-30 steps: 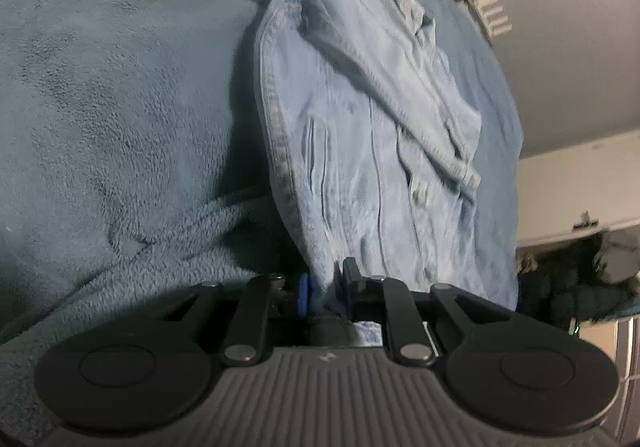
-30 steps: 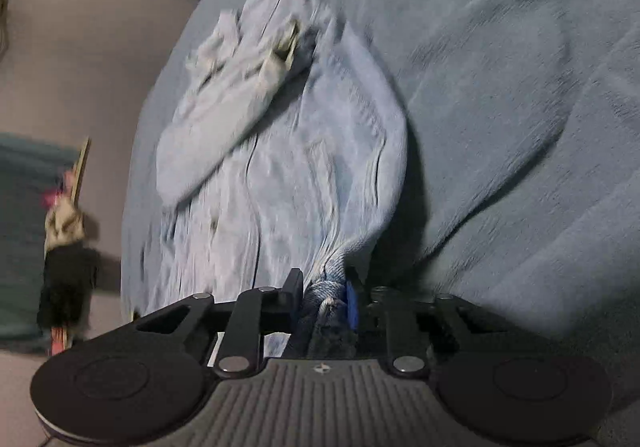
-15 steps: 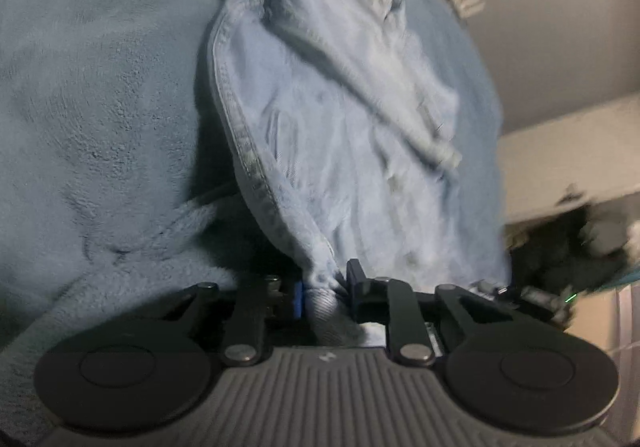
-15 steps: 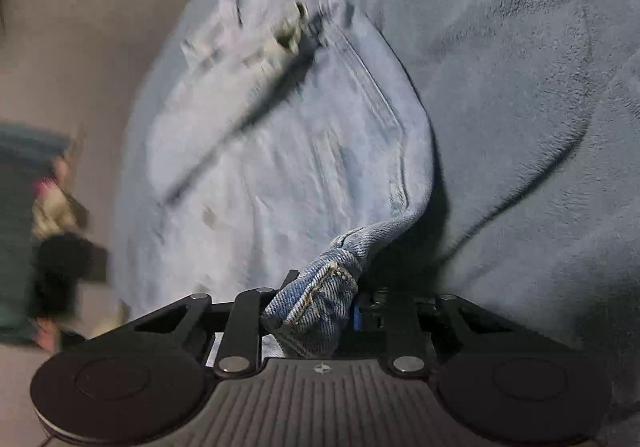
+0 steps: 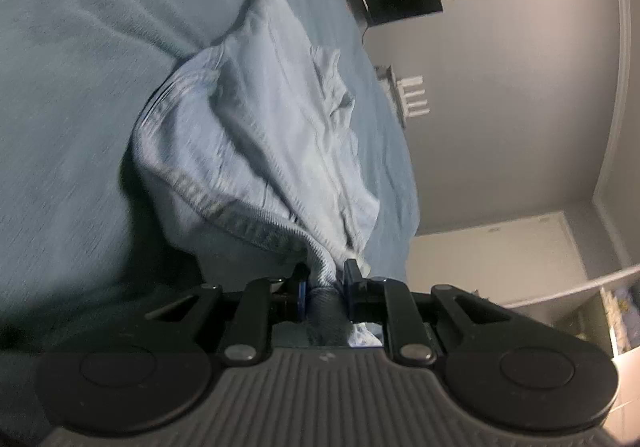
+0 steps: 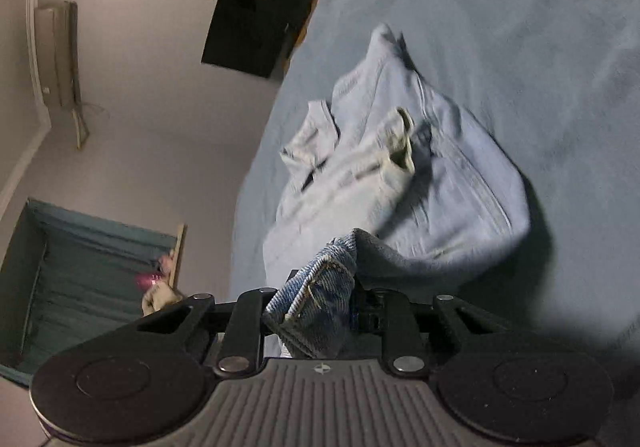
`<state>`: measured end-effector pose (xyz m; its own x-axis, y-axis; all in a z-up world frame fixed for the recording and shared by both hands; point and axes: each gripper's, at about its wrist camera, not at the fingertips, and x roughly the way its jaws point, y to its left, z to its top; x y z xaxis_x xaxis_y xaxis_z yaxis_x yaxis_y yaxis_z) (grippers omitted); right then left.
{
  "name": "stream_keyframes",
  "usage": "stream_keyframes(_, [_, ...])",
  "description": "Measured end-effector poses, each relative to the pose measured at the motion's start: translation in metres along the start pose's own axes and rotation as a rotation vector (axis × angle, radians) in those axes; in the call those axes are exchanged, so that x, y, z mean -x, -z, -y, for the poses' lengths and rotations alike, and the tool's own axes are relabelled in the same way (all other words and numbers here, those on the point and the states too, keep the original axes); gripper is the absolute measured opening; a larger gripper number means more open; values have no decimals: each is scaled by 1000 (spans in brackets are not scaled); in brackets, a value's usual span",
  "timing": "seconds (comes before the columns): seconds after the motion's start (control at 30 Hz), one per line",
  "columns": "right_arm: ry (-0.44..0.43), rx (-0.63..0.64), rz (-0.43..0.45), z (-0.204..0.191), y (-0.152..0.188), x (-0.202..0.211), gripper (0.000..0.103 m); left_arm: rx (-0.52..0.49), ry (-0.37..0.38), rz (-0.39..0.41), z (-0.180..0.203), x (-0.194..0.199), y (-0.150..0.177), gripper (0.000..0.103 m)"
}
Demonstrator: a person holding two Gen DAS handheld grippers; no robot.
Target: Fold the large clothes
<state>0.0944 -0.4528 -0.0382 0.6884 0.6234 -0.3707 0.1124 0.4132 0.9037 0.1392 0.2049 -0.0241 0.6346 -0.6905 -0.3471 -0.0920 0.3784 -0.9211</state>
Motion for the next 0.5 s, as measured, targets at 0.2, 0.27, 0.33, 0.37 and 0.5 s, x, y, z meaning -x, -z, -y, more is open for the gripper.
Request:
stream_keyframes(0.2, [-48, -43, 61, -5, -32, -26, 23, 50, 39, 77, 3, -12, -36, 12])
stream_keyframes(0.27, [-55, -41, 86, -9, -46, -40, 23, 72, 48, 106, 3, -23, -51, 12])
stream_keyframes(0.33, [-48, -13, 111, -12, -59, -56, 23, 73, 38, 136, 4, -37, -63, 12])
stream_keyframes(0.37, [-39, 0, 121, -12, -63, -62, 24, 66, 25, 149, 5, -45, -70, 12])
stream_keyframes(0.5, [-11, 3, 160, -2, -80, -92, 38, 48, -44, 175, 5, -76, -90, 13])
